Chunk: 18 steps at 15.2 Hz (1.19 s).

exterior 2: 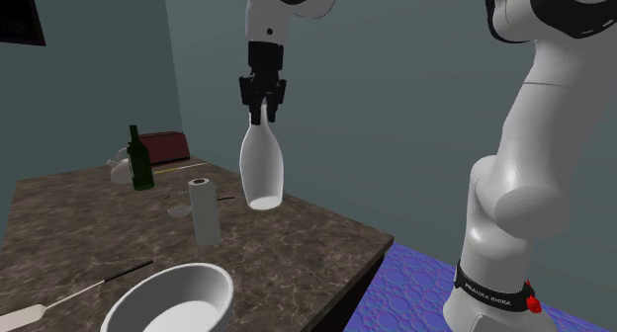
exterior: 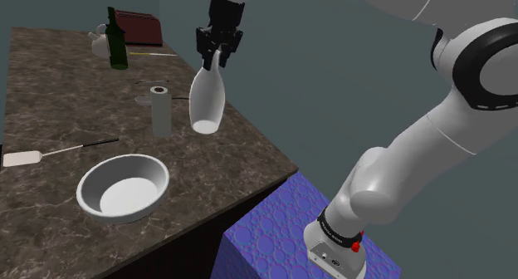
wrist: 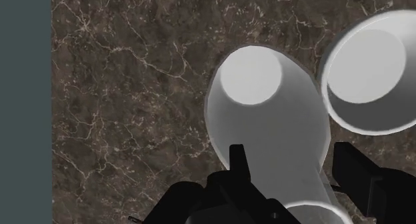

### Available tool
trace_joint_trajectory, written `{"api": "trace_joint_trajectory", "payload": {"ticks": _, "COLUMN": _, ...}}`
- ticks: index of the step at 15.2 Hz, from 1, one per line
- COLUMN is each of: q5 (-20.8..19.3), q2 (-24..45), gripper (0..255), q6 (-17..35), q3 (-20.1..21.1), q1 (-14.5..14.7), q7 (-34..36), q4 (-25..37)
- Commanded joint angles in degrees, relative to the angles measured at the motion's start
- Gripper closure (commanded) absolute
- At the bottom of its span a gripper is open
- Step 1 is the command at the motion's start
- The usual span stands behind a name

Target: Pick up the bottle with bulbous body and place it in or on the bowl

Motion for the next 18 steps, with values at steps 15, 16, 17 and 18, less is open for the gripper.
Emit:
{"api": "trace_joint_trajectory", "payload": {"ticks": 15, "q5": -8.2, "q2": 23.2, "gripper": 255, "q6": -13.7, "q3": 12.6, "q1": 11.1, "q7": 22.5, "q4": 34.9}}
{"api": "trace_joint_trajectory", "payload": {"ticks": 16, "q5": -9.4, "q2": 25.6, "gripper": 255, "q6": -15.3, "q3": 13.1, "q1": 12.5, "q7": 23.8, "q4": 38.5}}
{"api": "trace_joint_trajectory", "payload": {"ticks": 17, "q5": -10.6, "q2": 28.3, "gripper": 255, "q6": -17.0, "q3": 13.6, "q1": 14.0, "q7": 25.1, "q4": 42.6}}
{"api": "trace_joint_trajectory", "payload": {"ticks": 18, "q5": -12.6, "q2": 32.3, "gripper": 255, "q6": -19.8, "q3": 14.1, "q1": 16.5, "q7": 26.6, "q4": 49.1}}
